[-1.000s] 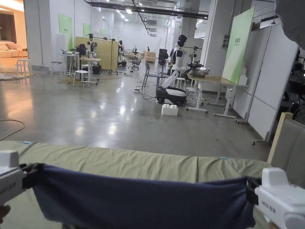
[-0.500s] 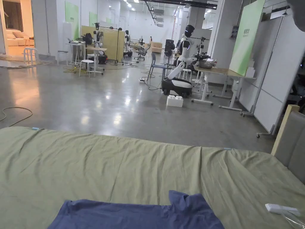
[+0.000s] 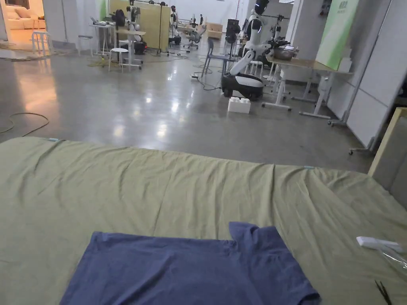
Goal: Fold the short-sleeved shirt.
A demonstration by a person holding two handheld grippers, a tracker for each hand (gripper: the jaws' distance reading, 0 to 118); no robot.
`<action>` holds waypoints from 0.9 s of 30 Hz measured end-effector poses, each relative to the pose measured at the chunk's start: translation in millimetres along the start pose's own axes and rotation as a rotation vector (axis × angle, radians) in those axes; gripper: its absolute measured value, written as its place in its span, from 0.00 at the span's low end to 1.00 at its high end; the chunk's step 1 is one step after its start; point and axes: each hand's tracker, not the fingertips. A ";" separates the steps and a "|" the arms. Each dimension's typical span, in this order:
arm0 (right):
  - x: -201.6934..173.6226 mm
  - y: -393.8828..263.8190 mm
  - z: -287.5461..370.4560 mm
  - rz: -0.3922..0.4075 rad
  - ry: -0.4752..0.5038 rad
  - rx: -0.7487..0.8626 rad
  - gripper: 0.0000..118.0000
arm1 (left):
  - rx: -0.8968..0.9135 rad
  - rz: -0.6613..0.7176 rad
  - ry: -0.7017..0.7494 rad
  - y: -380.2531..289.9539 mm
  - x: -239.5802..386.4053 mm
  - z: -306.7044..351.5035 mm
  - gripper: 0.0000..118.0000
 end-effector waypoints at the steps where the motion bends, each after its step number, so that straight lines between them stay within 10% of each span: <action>1: -0.3 2.5 0.7 -0.004 -0.004 0.002 0.08 | -0.014 -0.009 0.001 -0.4 0.9 -0.6 0.06; 7: 1.5 21.7 23.7 -0.056 -0.046 0.074 0.56 | 0.054 0.041 -0.011 0.0 -4.1 22.8 0.46; 14: -7.9 65.8 47.0 -0.158 -0.007 0.350 0.66 | 0.311 0.085 -0.028 40.1 16.3 61.8 0.49; 18: -20.9 85.6 60.2 -0.232 -0.018 0.556 0.57 | 0.446 0.120 -0.028 62.2 34.9 70.4 0.43; 22: -31.1 99.7 72.8 -0.295 -0.066 0.715 0.14 | 0.590 0.131 -0.043 76.7 56.4 85.5 0.12; 27: -35.2 108.2 79.9 -0.340 -0.108 0.842 0.05 | 0.705 0.118 -0.058 83.4 75.0 98.0 0.04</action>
